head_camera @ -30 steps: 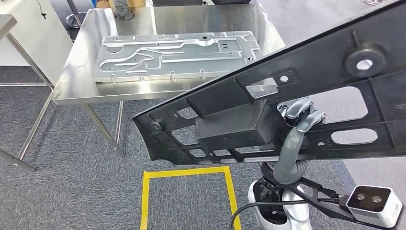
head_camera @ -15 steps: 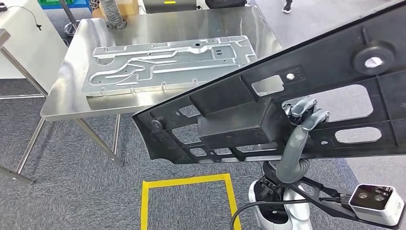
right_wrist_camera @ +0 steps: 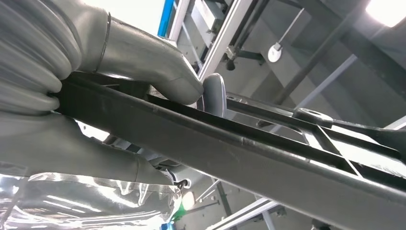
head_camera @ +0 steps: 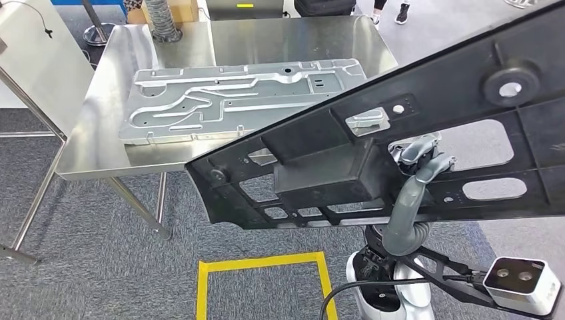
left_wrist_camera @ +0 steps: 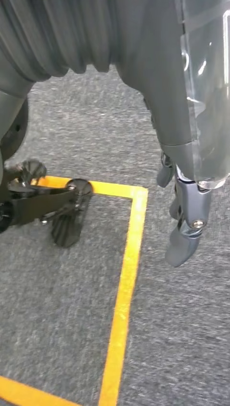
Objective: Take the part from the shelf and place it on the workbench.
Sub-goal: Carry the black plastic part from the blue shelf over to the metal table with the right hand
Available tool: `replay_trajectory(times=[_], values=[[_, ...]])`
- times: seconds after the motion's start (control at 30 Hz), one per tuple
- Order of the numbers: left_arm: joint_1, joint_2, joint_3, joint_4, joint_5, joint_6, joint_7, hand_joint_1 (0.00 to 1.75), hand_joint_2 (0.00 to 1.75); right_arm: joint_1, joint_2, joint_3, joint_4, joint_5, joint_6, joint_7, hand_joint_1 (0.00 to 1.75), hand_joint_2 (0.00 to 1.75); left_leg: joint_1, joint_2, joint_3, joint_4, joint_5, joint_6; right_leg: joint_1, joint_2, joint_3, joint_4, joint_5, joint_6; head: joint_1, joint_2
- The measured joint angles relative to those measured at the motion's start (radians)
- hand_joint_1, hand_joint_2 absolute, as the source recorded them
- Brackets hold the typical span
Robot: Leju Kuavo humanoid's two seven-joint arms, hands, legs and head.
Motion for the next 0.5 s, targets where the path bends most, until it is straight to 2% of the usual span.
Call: replay_trajectory(times=[0.03,0.1,0.17,0.27,0.3,0.33,0.37,0.43,0.47,0.5], values=[[0.000,0.000,0.002,0.000,0.000,0.000,0.001,0.00,1.75,0.000,0.000,0.000,0.000,-0.002,0.000,0.000,1.75,1.75,-0.001,-0.001,0.013,0.000,-0.009,-0.001,0.001,0.000,0.003,-0.040,0.029,-0.003,0.000,0.000],[0.000,-0.001,0.005,0.000,0.001,0.000,0.002,0.00,1.75,-0.001,0.000,0.000,0.000,-0.007,0.001,0.000,1.75,1.75,-0.003,-0.003,0.038,0.000,-0.029,-0.005,0.006,-0.002,0.035,-0.169,0.129,-0.016,0.000,0.000],[-0.002,-0.003,0.007,0.000,0.002,0.001,0.002,0.00,1.75,-0.001,0.000,0.000,0.002,-0.011,0.002,0.000,1.75,1.75,-0.004,-0.004,0.052,-0.005,-0.044,-0.015,0.014,-0.005,0.054,-0.248,0.185,-0.031,0.000,0.000],[-0.004,-0.002,0.008,0.000,0.002,0.001,0.002,0.00,1.75,-0.001,0.001,-0.001,0.003,-0.012,0.004,0.001,1.75,1.75,-0.005,-0.003,0.068,0.000,-0.043,-0.033,0.014,-0.005,0.077,-0.274,0.188,-0.050,0.000,0.000],[-0.005,-0.002,0.008,0.000,0.002,0.001,0.002,0.00,1.75,-0.001,0.002,-0.001,0.003,-0.012,0.005,0.001,1.75,1.75,-0.006,-0.003,0.066,0.020,-0.041,-0.037,0.011,-0.004,0.091,-0.282,0.185,-0.055,-0.001,0.000],[-0.006,-0.002,0.009,0.000,0.002,0.001,0.001,0.00,1.75,-0.002,0.003,-0.001,0.003,-0.011,0.007,0.000,1.75,1.75,-0.005,-0.004,0.051,0.055,-0.044,-0.042,0.008,-0.004,0.105,-0.288,0.182,-0.060,-0.001,0.000],[-0.007,-0.003,0.009,0.000,0.002,0.001,0.000,0.00,1.75,-0.001,0.004,-0.001,0.003,-0.011,0.008,0.000,1.75,1.75,-0.003,-0.004,0.021,0.108,-0.056,-0.046,0.007,-0.005,0.117,-0.292,0.177,-0.063,-0.001,0.000],[-0.007,-0.004,0.010,0.000,0.002,0.001,-0.001,0.00,1.75,0.002,0.005,-0.001,0.003,-0.010,0.011,0.000,1.75,1.75,0.000,-0.004,-0.057,0.225,-0.104,-0.055,0.008,-0.005,0.131,-0.293,0.162,-0.068,-0.001,0.000],[-0.004,-0.004,0.010,0.000,0.002,0.001,-0.002,0.00,1.75,0.004,0.005,-0.001,0.003,-0.009,0.012,0.000,1.75,1.75,0.000,-0.004,-0.089,0.259,-0.128,-0.058,0.009,-0.003,0.139,-0.293,0.154,-0.068,-0.001,0.000],[-0.002,-0.003,0.011,0.000,0.002,0.002,-0.003,0.00,1.75,0.007,0.005,-0.001,0.003,-0.008,0.013,0.000,1.75,1.75,0.000,-0.003,-0.108,0.265,-0.135,-0.058,0.009,-0.001,0.149,-0.293,0.146,-0.068,-0.001,0.000]])
